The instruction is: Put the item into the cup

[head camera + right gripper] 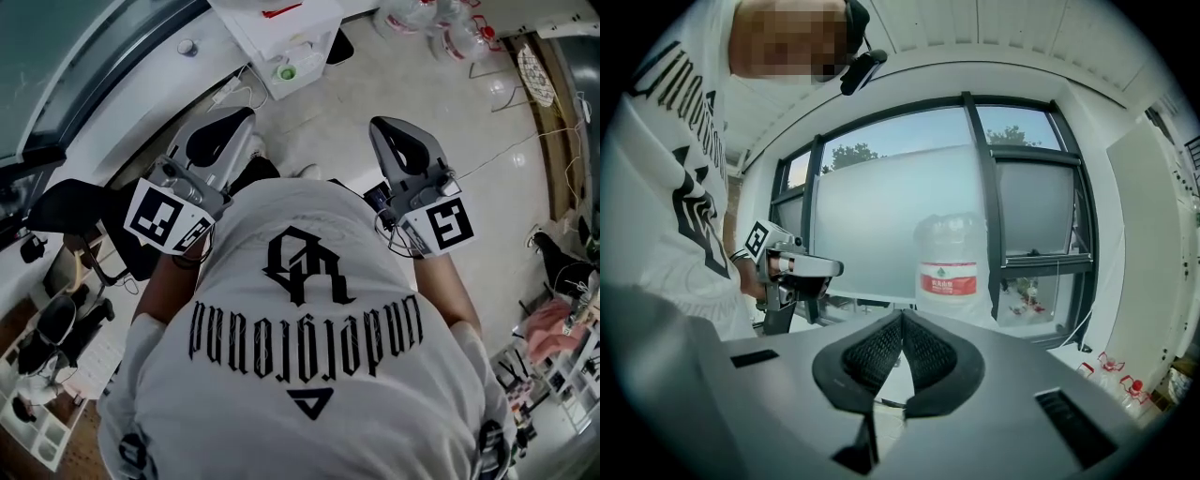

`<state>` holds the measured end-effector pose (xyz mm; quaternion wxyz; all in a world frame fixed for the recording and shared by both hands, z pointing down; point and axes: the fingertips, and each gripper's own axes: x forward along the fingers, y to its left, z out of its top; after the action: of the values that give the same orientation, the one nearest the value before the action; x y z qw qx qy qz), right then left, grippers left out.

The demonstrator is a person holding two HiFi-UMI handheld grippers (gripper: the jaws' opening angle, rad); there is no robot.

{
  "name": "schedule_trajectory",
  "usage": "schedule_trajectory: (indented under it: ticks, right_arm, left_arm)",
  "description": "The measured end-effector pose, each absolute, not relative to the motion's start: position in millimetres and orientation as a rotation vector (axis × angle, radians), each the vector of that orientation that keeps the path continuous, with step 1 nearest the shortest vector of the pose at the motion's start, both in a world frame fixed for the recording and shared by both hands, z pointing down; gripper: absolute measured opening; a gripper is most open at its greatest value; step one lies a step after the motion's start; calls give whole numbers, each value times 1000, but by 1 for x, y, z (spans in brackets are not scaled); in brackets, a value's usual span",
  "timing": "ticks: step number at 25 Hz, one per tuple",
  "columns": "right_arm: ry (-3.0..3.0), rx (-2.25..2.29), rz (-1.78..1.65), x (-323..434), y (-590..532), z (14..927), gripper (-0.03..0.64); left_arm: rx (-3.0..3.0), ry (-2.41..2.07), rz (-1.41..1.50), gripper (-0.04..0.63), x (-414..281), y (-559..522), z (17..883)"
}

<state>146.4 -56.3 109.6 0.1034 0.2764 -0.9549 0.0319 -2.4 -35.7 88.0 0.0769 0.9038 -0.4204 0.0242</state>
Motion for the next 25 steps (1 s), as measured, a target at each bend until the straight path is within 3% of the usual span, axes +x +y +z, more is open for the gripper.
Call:
schedule_trajectory:
  ticks: [15,25]
  right_arm:
    - [-2821,845,78,92,7,99,15]
    - [-2785,904,85,4,83,102,15]
  left_arm:
    - [2734,-1215,58,14,-59,31,83]
    - [2704,-1192,21,14,-162,108,93]
